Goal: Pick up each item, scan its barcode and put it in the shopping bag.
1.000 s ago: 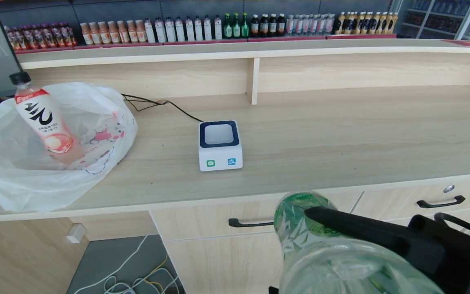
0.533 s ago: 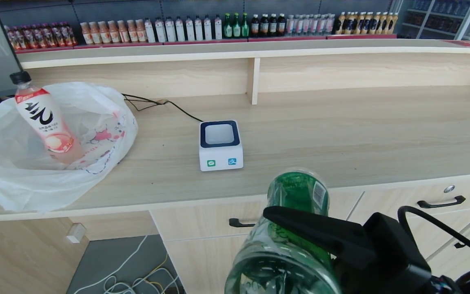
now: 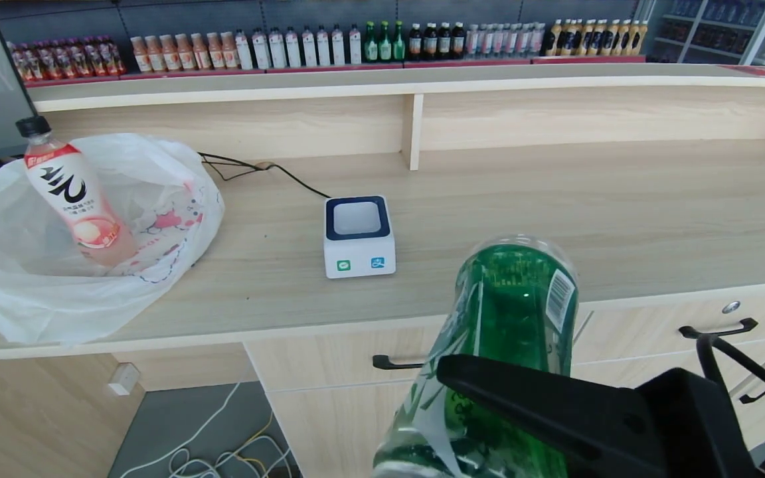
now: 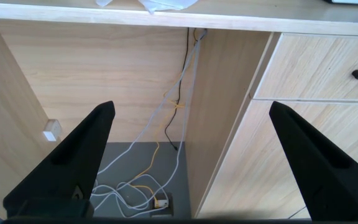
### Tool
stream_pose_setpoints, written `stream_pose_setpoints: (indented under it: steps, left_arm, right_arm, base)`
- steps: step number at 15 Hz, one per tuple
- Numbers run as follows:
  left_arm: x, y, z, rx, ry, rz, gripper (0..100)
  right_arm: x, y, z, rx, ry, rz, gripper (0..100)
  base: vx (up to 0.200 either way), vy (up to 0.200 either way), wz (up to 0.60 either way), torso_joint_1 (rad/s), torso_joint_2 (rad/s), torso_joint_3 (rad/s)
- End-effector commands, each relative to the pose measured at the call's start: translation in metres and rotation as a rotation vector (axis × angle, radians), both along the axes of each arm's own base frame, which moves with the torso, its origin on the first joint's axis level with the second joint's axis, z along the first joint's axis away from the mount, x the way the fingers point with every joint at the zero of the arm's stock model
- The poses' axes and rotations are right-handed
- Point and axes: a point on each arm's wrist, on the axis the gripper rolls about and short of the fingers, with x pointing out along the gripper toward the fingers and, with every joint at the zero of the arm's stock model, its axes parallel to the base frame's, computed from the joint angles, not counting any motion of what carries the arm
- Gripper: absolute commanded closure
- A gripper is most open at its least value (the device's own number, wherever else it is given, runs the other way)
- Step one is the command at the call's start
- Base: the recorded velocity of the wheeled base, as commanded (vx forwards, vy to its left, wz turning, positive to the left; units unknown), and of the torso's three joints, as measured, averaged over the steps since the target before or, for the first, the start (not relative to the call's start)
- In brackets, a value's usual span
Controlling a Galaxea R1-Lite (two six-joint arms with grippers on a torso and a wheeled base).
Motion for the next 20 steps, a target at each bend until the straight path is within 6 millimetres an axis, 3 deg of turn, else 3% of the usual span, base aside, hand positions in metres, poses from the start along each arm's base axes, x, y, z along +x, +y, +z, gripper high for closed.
stream_pose_setpoints:
  steps: [1, 20]
  left_arm:
    - [0.0000, 0.0000, 0.0000, 0.000, 0.000, 0.000, 0]
    - [0.0000, 0.0000, 0.0000, 0.000, 0.000, 0.000, 0]
  right_arm:
    - [-0.0059, 0.0042, -0.0009, -0.008, -0.020, 0.023, 100]
    - [-0.0114, 0.0064, -0.0040, -0.030, -0.052, 0.035, 100]
  base:
    - [0.000, 0.000, 0.00, 0.000, 0.00, 0.000]
    - [0.000, 0.000, 0.00, 0.000, 0.00, 0.000]
